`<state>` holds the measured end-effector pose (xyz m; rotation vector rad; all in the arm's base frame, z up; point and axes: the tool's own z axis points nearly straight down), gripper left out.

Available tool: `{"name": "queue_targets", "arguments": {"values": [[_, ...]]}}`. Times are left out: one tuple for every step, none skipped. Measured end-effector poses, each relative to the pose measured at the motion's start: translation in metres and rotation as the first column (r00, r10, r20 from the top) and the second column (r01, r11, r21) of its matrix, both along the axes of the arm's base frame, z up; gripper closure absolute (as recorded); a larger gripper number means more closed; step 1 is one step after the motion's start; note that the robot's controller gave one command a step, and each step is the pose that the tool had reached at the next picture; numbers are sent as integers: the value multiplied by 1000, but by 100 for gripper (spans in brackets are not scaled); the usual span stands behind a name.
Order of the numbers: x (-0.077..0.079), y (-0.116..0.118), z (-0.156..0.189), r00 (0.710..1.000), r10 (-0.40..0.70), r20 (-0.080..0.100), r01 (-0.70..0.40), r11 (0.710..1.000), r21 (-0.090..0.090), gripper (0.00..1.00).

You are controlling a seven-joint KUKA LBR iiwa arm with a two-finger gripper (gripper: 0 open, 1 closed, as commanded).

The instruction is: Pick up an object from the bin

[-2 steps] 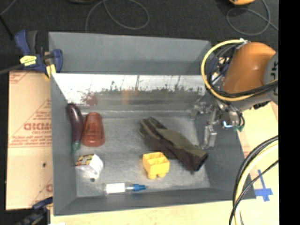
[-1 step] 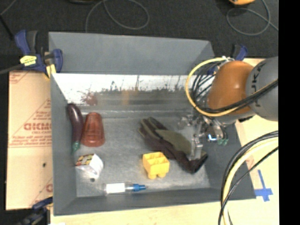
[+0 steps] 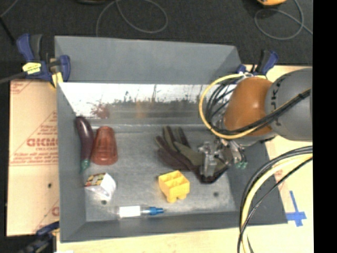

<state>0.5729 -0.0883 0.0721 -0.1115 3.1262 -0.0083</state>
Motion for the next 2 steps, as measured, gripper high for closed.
{"name": "queue_targets", "arguments": {"values": [[0,0,0,1000,1,0,-1,1000,0,100],[8,-17,137,929,369,2,-369,929,-8,100]]}}
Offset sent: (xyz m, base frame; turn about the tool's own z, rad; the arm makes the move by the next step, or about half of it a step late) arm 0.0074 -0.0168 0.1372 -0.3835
